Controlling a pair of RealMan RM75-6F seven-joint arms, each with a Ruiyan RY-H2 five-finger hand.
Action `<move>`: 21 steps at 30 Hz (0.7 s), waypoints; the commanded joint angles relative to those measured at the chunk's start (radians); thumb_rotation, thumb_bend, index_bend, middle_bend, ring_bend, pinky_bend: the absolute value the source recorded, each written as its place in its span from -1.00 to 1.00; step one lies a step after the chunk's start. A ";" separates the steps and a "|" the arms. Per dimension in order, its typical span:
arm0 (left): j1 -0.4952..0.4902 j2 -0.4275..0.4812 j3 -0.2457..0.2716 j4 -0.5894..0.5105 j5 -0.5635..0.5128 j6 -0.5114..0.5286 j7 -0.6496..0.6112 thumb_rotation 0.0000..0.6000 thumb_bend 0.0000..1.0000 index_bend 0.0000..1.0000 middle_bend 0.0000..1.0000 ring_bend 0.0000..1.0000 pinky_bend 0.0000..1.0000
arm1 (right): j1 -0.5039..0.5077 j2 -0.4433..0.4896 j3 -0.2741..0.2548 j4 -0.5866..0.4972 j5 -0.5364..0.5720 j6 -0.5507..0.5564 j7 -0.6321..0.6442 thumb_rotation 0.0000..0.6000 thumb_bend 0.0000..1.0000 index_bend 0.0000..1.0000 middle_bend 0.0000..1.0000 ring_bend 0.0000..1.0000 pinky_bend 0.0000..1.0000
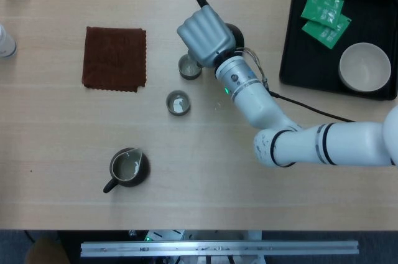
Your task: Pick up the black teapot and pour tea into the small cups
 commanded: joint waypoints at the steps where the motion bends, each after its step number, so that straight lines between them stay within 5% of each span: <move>1: 0.000 0.000 0.000 -0.001 0.000 -0.001 0.001 0.93 -0.41 -0.68 -0.78 -0.77 -0.74 | -0.004 -0.001 -0.001 -0.001 -0.003 -0.002 0.004 0.52 -0.22 0.74 0.69 0.69 -0.76; 12: -0.001 -0.001 0.000 0.002 -0.001 -0.002 -0.001 0.93 -0.41 -0.68 -0.78 -0.77 -0.74 | -0.044 -0.019 -0.002 0.004 -0.051 -0.003 0.068 0.53 -0.23 0.74 0.69 0.69 -0.76; 21: 0.000 0.002 0.001 -0.001 0.000 -0.002 -0.003 0.93 -0.41 -0.68 -0.78 -0.77 -0.74 | -0.116 -0.024 0.038 0.000 -0.136 -0.019 0.243 0.60 -0.26 0.74 0.69 0.68 -0.76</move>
